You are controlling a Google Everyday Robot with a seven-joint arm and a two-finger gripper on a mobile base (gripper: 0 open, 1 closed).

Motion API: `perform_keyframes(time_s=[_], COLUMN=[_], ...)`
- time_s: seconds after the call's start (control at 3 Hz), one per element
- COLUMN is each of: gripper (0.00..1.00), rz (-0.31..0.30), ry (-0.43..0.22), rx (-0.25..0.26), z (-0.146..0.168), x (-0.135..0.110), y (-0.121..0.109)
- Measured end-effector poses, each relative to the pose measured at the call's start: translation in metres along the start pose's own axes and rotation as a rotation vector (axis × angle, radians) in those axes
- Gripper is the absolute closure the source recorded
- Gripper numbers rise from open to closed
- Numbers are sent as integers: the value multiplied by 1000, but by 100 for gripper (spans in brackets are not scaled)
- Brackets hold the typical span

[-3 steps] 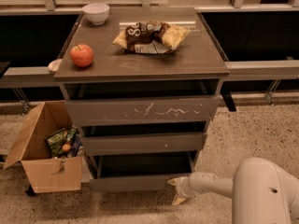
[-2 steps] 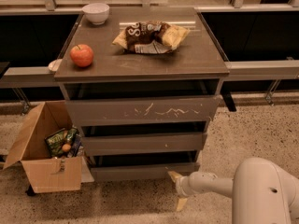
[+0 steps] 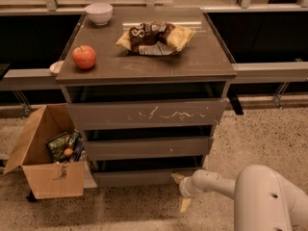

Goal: Close bottom drawer

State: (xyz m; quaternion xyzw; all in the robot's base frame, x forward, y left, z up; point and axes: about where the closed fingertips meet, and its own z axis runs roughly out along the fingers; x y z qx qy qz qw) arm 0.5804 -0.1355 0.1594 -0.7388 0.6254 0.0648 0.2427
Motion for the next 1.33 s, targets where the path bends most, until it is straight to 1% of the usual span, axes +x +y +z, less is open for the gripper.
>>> perform_keyframes(time_s=[0.33, 0.67, 1.0, 1.33], gripper=[0, 0, 0, 0], rz=[22, 37, 35, 55], ry=[0, -3, -30, -95], rx=[18, 44, 58, 59], z=[4, -1, -20, -50], x=[10, 17, 19, 27], y=[-22, -34, -24, 18])
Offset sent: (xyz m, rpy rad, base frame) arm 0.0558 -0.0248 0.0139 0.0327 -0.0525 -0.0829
